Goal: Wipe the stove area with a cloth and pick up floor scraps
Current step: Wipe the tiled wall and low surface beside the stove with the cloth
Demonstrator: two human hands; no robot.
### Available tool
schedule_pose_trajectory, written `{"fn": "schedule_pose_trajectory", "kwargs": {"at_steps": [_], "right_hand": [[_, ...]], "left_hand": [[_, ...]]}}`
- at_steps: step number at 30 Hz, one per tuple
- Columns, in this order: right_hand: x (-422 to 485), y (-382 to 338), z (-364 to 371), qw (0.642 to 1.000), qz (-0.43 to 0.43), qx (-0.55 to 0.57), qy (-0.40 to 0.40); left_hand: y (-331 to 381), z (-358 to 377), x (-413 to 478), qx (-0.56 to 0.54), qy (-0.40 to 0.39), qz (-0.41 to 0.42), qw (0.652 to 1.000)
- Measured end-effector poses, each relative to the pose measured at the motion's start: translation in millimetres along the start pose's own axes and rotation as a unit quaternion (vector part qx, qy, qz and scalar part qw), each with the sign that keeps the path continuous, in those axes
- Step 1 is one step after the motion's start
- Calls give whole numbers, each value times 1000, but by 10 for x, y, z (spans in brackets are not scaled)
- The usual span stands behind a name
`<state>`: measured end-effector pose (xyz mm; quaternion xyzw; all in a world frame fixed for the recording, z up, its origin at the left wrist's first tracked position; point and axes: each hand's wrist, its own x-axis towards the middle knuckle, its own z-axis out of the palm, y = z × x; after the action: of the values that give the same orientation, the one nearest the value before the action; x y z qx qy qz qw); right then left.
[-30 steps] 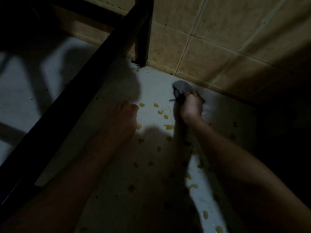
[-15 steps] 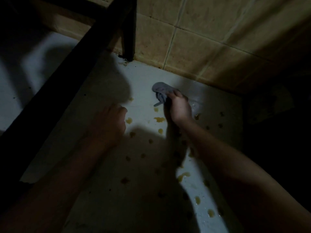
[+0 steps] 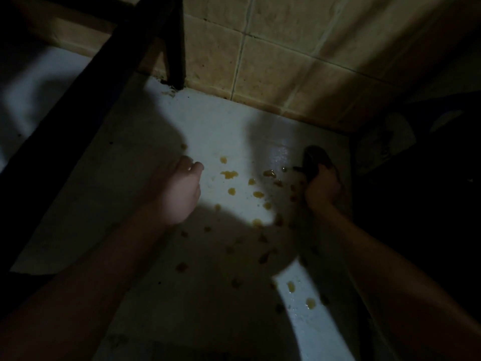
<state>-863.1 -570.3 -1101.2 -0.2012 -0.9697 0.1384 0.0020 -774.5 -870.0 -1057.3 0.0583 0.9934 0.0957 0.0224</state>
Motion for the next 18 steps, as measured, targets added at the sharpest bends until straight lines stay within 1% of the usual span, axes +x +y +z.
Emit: {"fn": "schedule_pose_trajectory", "kwargs": {"at_steps": [4,7,8,11,14,18], "right_hand": [[-263,-318,120,996,-78,-36,-16],[-399,-635,173,994,-87,-46,-38],[-442,-741,190,994,-91,-47,-45],[-601,-1063,267,985,-149,-28,-80],[-792,-1427,343,968,-221,-5,-121],[-1017,-1823,441,926,-345,-10,-153]], "left_hand": [[-9,-18,-73,10,-27,-2,1000],[-67,-68,-183,-4,-53,-24,998],[-92,-74,-227,1,-49,-34,998],[-119,-95,-403,14,-72,-61,995],[-194,-87,-548,9,-100,-107,989],[-290,-90,-695,33,-102,-134,985]]}}
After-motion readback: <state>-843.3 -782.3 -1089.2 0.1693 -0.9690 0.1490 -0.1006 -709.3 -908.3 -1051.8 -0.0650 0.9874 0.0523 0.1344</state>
